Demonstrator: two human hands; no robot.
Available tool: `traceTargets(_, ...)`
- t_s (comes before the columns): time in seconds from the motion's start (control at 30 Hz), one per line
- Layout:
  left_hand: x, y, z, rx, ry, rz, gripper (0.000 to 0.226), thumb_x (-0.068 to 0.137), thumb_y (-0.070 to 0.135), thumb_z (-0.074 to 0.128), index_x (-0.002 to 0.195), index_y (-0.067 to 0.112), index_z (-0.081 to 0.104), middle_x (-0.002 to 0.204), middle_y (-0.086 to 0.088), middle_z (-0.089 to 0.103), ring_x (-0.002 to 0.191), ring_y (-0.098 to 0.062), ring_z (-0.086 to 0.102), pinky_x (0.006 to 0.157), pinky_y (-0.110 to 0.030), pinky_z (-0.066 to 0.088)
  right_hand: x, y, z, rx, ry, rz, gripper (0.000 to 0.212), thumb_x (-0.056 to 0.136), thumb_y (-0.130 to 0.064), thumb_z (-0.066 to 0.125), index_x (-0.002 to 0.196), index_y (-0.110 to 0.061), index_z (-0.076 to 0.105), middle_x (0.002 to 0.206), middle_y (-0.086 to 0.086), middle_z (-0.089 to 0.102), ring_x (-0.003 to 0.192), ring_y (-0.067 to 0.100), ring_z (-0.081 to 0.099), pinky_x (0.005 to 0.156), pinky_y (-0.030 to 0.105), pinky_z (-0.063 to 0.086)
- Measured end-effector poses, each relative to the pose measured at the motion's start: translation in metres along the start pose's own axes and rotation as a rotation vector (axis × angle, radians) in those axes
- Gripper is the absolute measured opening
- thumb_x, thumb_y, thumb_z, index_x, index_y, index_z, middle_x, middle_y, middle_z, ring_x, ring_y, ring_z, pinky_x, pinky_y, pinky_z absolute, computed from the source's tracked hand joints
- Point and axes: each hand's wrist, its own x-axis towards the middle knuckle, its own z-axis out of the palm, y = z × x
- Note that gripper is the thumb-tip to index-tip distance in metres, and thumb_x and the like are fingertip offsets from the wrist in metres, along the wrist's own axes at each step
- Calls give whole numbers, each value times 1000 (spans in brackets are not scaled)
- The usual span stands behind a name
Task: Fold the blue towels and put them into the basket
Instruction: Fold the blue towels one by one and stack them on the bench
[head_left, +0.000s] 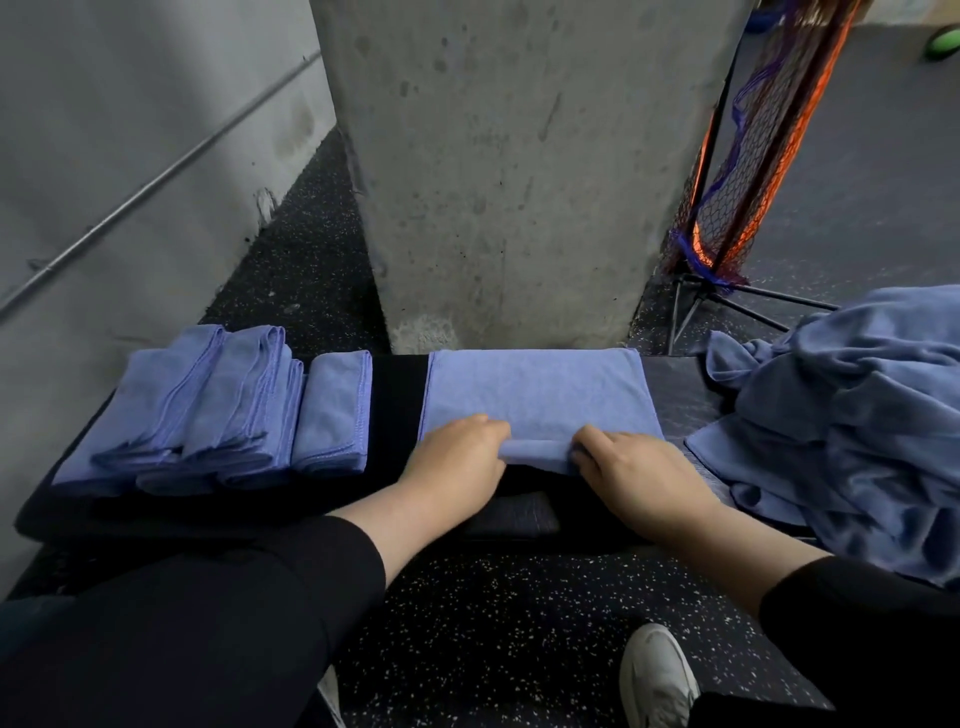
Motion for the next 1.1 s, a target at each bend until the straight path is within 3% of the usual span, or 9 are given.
traceTargets(0.1, 9, -15, -15, -52, -16, -69, 24, 90, 16, 51, 69, 25, 42, 72, 5, 49, 78, -27, 53, 64, -35, 38, -5, 7, -5, -23, -81, -84, 35, 93, -53, 53, 110, -22, 55, 98, -4, 70, 88, 28, 66, 64, 36, 43)
traceTargets(0.23, 17, -35, -36, 27, -3, -98, 14, 93, 17, 52, 79, 15, 53, 71, 2, 51, 75, -28, 53, 61, -35, 36, -4, 22, -15, 63, -161, -6, 27, 87, -34, 58, 111, -23, 52, 108, -7, 62, 101, 21, 59, 75, 41, 49)
traceTargets(0.33, 21, -53, -50, 17, -39, -137, 24, 95, 17, 54, 72, 17, 49, 72, -2, 52, 77, -29, 53, 60, -36, 33, 1, 40, -23, 164, -179, 79, 16, 83, -21, 63, 97, -18, 57, 95, -3, 64, 90, 25, 61, 72, 38, 45)
traceTargets(0.43, 18, -66, -64, -174, -65, -124, 30, 97, 22, 59, 70, 12, 51, 69, -1, 53, 65, -17, 47, 62, -35, 35, 0, 55, -35, 279, -175, 168, 6, 83, -12, 64, 88, -16, 63, 77, -2, 64, 74, 22, 57, 65, 34, 38)
traceTargets(0.57, 4, -69, -78, -266, -205, -88, 36, 99, 29, 61, 70, 13, 45, 64, 6, 40, 56, -5, 34, 61, -27, 31, -1, 63, -50, 372, -247, 234, 5, 85, -12, 60, 81, -13, 62, 72, 3, 63, 67, 14, 52, 66, 30, 43)
traceTargets(0.7, -7, -70, -83, -407, -380, -149, 27, 97, 25, 65, 74, 14, 58, 66, 8, 52, 61, -5, 52, 60, -19, 44, -3, 61, -66, 448, -442, 196, 8, 85, -19, 61, 78, -15, 63, 61, -9, 51, 59, 4, 42, 59, 24, 38)
traceTargets(0.8, -14, -67, -83, -544, -506, -216, 22, 98, 15, 63, 76, 14, 62, 67, 5, 63, 66, -13, 66, 63, -27, 54, -4, 62, -75, 526, -537, 222, 9, 82, -31, 60, 76, -29, 66, 62, -9, 54, 60, 6, 48, 65, 33, 47)
traceTargets(1.0, -2, -63, -80, -461, -251, -234, 23, 94, 8, 60, 76, 6, 47, 69, -6, 42, 59, -14, 48, 54, -24, 47, 4, 63, -67, 419, -348, 292, 19, 89, -22, 63, 83, -4, 65, 63, -2, 54, 60, 9, 44, 61, 35, 44)
traceTargets(1.1, 16, -64, -75, -307, -109, -217, 18, 91, 15, 62, 76, 5, 57, 71, -4, 56, 65, -18, 54, 61, -32, 44, 13, 66, -59, 359, -255, 355, 25, 92, -20, 60, 73, -5, 53, 62, 4, 50, 60, 15, 40, 57, 33, 36)
